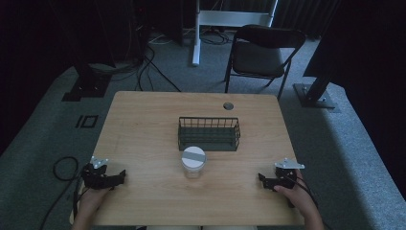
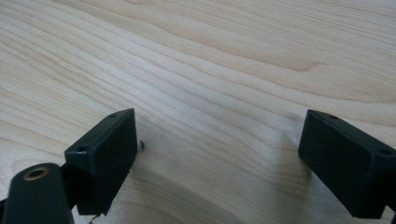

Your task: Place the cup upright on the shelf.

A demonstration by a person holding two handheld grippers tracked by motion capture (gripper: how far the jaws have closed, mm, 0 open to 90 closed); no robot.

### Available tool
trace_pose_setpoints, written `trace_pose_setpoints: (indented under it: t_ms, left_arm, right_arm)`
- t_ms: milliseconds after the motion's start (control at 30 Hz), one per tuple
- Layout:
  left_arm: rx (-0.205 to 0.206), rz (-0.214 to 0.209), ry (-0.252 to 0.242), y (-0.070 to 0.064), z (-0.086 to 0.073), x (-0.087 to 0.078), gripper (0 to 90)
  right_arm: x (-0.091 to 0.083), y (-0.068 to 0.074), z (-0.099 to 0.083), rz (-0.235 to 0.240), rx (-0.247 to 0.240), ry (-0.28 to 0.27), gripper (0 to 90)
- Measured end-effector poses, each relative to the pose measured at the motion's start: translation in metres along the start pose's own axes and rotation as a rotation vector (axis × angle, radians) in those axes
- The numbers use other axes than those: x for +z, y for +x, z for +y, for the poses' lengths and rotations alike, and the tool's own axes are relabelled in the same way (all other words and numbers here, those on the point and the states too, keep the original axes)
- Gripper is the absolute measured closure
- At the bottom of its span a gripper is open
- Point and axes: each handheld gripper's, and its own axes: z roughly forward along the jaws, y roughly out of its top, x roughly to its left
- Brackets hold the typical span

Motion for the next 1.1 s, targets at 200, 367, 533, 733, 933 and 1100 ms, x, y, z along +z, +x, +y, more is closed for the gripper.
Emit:
trace_pose_setpoints:
  t_ms: [200, 367, 533, 733, 933, 1100]
  left_arm:
    - [0.001, -0.001, 0.001, 0.0003, -0.0001, -0.0002, 0.3]
    - [0.002, -0.002, 0.001, 0.0004, -0.0002, -0.0002, 0.3]
    - [0.005, -0.004, 0.001, 0.0006, -0.0003, -0.0003, 0.3]
    - [0.004, -0.004, 0.001, 0.0006, -0.0003, -0.0003, 0.3]
    - [0.005, -0.004, 0.001, 0.0006, -0.0003, -0.0003, 0.3]
    - [0.005, -0.004, 0.001, 0.0006, -0.0003, -0.0003, 0.3]
  right_arm:
    - [0.0000, 0.0000, 0.0000, 0.000, -0.001, 0.000, 11.4]
    - [-0.0010, 0.0001, -0.0009, 0.002, -0.003, 0.001, 11.2]
    - [-0.0010, 0.0001, -0.0010, 0.002, -0.003, 0.001, 11.1]
    - [-0.0012, 0.0010, -0.0012, -0.002, -0.002, 0.000, 11.2]
    - [-0.0008, 0.0026, -0.0006, -0.005, 0.000, -0.004, 11.4]
    - [-0.0007, 0.0083, 0.0042, 0.016, 0.005, -0.017, 11.4]
